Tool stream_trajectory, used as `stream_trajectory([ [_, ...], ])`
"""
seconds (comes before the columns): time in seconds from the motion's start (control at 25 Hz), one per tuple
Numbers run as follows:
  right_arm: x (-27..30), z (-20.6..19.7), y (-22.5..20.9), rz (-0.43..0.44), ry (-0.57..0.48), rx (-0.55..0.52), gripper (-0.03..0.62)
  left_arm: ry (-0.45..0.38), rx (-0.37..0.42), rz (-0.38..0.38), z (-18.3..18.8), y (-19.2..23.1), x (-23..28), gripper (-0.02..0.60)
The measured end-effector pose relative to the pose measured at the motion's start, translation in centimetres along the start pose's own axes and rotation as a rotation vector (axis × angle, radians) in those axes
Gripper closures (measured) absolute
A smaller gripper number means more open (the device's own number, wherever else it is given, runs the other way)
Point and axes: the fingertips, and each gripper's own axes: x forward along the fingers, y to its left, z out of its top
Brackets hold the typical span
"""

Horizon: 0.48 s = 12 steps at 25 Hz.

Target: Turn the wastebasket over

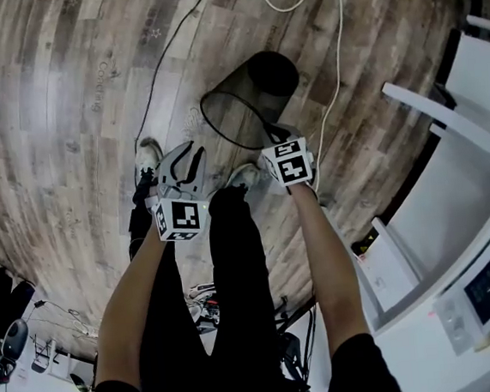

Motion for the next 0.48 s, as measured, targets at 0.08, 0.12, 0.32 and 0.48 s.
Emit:
stream_trajectory([
  [0.08, -0.2, 0.3, 0.1, 0.018, -0.012, 0.042, 0.537, 0.027, -0.054, -0.006, -1.0, 0.0, 0.5, 0.462],
  [0.12, -0.3, 0.4, 0.2, 0.028, -0.014, 0.063, 0.537, 0.051, -0.102, -0.010, -1.8, 0.1, 0.8, 0.462],
  [0.32, -0.7, 0.7, 1.4, 0.091, -0.006, 0.148, 0.537, 0.179, -0.420, -0.005, -6.5, 1.2, 2.3, 0.460],
  [0.48, -1.1, 1.0, 2.7, 0.128, 0.002, 0.170, 0.537, 0.244, -0.528, 0.002, -9.5, 1.1, 2.3, 0.457],
])
